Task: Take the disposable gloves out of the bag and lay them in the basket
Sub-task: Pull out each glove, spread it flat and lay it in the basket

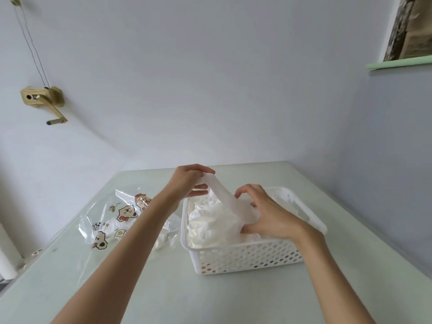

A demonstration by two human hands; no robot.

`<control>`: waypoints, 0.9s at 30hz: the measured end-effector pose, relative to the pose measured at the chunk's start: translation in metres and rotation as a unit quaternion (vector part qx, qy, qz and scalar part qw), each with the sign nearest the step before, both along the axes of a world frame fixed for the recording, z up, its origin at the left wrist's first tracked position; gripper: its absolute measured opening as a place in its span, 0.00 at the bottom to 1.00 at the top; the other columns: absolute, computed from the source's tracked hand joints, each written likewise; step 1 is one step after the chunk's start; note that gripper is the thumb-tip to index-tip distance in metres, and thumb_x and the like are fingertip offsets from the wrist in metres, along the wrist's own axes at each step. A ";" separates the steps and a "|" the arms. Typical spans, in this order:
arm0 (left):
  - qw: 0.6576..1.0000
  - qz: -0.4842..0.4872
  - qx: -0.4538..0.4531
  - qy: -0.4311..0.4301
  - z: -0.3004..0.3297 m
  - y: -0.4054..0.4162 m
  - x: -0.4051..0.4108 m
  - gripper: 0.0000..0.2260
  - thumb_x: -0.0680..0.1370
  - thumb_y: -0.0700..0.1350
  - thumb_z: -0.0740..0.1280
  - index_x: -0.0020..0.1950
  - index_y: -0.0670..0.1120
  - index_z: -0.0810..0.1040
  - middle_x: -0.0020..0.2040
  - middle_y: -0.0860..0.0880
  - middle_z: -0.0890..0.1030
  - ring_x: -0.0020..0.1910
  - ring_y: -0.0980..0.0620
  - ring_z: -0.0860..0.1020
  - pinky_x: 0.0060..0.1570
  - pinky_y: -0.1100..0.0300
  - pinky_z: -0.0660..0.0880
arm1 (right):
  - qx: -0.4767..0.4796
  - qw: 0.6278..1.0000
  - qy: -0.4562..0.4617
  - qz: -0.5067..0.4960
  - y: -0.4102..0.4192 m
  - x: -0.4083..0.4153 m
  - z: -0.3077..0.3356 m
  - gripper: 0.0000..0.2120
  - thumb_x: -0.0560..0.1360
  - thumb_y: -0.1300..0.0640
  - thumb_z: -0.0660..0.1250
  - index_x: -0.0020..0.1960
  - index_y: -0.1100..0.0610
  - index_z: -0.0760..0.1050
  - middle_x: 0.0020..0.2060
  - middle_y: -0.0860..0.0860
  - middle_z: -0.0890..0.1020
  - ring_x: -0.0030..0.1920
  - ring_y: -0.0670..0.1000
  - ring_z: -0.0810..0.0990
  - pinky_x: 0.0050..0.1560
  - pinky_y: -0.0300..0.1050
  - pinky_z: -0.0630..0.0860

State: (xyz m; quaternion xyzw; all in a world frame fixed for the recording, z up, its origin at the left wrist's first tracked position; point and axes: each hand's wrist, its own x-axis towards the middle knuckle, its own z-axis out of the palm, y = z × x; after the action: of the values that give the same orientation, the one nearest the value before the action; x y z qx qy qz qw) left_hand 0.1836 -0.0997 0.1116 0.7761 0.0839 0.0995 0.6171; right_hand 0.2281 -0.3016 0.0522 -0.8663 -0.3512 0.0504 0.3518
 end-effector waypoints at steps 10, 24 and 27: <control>0.954 -0.220 0.200 0.030 -0.013 0.014 -0.004 0.14 0.70 0.38 0.73 0.53 0.50 0.81 0.39 0.59 0.77 0.38 0.60 0.72 0.42 0.69 0.69 | 0.184 0.978 0.097 -0.025 -0.038 0.008 0.015 0.06 0.73 0.60 0.71 0.49 0.53 0.84 0.45 0.44 0.86 0.50 0.40 0.82 0.55 0.30 0.75; 0.945 -0.048 0.296 -0.127 0.000 -0.004 0.005 0.11 0.77 0.55 0.65 0.41 0.52 0.84 0.44 0.44 0.78 0.41 0.50 0.76 0.45 0.57 0.69 | 0.095 0.992 -0.028 -0.077 -0.012 -0.007 0.028 0.26 0.68 0.42 0.74 0.64 0.40 0.71 0.63 0.35 0.70 0.65 0.38 0.65 0.65 0.41 0.64; 0.943 -0.046 0.294 -0.150 0.012 -0.008 0.002 0.13 0.78 0.55 0.64 0.42 0.51 0.85 0.43 0.44 0.75 0.39 0.49 0.73 0.45 0.55 0.68 | 0.184 0.966 -0.103 -0.149 -0.006 -0.004 0.029 0.05 0.73 0.51 0.71 0.49 0.47 0.80 0.49 0.39 0.82 0.54 0.39 0.78 0.59 0.40 0.72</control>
State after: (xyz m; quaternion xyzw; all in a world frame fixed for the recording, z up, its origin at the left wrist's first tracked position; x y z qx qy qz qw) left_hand 0.1853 -0.1075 0.1234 0.9022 -0.0782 0.2066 0.3704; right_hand 0.2244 -0.3079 0.0817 -0.8296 -0.2556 -0.1576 0.4707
